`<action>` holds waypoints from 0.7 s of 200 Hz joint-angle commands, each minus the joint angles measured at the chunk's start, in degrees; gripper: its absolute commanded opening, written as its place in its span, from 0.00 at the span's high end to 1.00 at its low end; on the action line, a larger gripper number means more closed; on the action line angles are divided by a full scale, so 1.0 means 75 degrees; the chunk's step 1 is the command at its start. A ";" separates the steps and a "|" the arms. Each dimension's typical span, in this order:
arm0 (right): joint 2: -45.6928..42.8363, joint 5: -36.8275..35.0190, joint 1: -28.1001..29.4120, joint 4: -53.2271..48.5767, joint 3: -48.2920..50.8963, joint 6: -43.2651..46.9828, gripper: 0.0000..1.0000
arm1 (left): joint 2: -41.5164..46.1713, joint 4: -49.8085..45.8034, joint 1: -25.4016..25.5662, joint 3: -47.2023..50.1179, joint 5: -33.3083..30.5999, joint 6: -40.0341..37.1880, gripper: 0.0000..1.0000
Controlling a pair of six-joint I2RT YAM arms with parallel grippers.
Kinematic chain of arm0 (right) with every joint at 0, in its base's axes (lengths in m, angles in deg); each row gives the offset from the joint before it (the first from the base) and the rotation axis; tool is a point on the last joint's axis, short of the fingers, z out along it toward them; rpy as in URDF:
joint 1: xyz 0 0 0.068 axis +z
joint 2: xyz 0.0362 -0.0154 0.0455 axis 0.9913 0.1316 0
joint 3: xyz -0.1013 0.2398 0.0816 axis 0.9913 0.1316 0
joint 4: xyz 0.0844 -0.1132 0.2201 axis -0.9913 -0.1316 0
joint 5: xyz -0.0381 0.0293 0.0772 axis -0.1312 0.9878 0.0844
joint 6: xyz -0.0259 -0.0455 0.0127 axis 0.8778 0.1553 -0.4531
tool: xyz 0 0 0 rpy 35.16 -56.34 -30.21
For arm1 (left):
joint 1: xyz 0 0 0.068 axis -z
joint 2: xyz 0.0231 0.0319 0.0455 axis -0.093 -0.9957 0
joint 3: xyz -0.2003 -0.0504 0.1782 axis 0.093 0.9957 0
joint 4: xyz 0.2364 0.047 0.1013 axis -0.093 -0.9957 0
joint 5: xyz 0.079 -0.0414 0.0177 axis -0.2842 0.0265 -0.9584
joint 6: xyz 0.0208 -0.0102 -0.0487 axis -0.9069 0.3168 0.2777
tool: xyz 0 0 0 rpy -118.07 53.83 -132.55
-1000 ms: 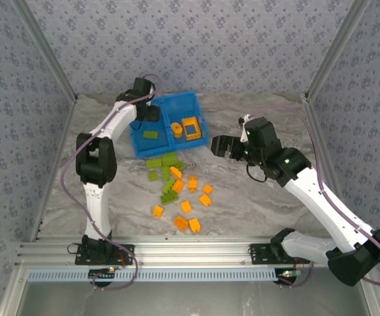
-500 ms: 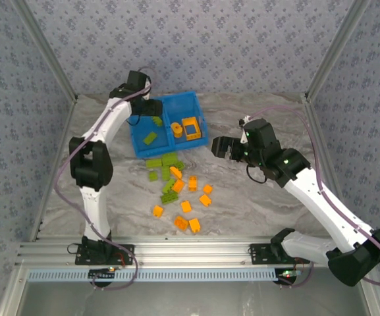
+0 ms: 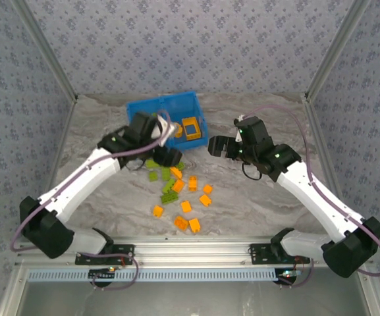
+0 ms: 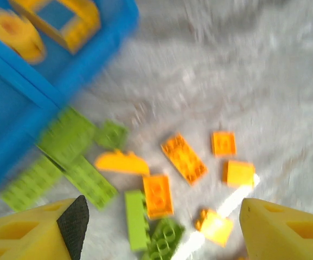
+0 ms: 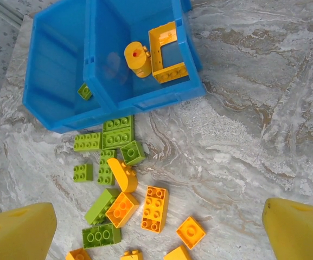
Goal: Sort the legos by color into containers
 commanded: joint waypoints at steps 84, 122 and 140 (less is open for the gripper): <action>0.0056 0.0184 -0.0098 0.0043 0.0041 0.0069 0.00 | -0.1238 0.1104 0.0566 0.1824 -0.0662 0.0526 0.38; -0.0137 0.0073 -0.0114 -0.0022 0.0133 0.0051 0.00 | -0.1659 0.1238 0.0466 0.1825 -0.1316 0.0644 0.44; -0.0130 0.0084 -0.0114 0.0010 0.0160 0.0034 0.00 | -0.1726 0.1335 0.0453 0.1859 -0.1411 0.0715 0.46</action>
